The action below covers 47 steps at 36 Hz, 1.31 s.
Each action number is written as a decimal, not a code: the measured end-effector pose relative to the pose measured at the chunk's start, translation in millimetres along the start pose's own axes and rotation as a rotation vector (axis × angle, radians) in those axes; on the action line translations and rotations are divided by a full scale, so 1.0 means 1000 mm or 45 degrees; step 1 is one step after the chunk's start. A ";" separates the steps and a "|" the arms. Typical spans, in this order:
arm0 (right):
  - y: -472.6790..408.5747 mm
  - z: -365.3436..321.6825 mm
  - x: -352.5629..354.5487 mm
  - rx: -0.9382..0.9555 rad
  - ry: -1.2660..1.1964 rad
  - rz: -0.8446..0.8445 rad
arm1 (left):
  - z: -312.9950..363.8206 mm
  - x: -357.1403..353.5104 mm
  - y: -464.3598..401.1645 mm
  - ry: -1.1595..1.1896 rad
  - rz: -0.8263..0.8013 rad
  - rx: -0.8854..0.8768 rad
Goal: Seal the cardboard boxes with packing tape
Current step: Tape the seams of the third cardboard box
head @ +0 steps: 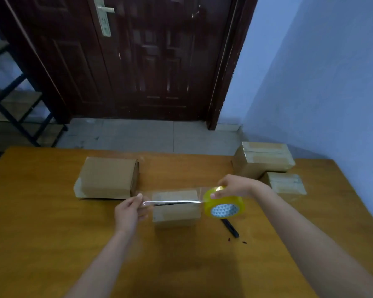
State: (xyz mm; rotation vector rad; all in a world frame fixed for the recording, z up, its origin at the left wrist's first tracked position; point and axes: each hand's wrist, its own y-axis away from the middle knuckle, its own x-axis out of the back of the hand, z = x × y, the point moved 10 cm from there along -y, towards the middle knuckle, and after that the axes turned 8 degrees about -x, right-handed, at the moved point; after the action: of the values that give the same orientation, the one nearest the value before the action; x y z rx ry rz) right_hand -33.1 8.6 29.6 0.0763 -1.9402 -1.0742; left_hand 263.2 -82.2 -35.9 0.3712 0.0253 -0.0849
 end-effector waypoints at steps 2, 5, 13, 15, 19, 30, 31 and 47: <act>-0.003 0.001 -0.005 0.033 -0.146 -0.050 | -0.009 0.006 -0.001 0.055 0.043 0.030; -0.011 0.004 -0.009 0.038 -0.135 -0.028 | -0.020 0.013 0.000 0.071 0.118 0.035; -0.033 0.012 -0.003 -0.016 0.097 0.162 | -0.024 0.001 -0.001 0.142 0.210 -0.006; -0.035 0.011 -0.004 -0.022 0.114 0.170 | -0.027 0.001 -0.002 0.185 0.255 0.015; -0.039 0.003 -0.007 -0.027 0.211 0.208 | -0.035 0.000 -0.005 0.228 0.288 0.069; -0.055 0.001 -0.016 -0.083 0.363 0.258 | -0.049 0.002 -0.012 0.167 0.299 0.055; -0.057 0.002 -0.017 -0.089 0.360 0.252 | -0.050 0.002 -0.014 0.157 0.295 0.045; -0.076 0.012 -0.039 -0.161 0.353 0.155 | -0.051 0.002 -0.009 0.141 0.305 0.056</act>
State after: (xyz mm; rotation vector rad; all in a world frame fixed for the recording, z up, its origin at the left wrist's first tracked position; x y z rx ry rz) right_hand -43.8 -14.0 -52.4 0.0344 -1.6052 -1.0439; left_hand 264.0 -72.2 -87.1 0.4204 0.0885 0.1720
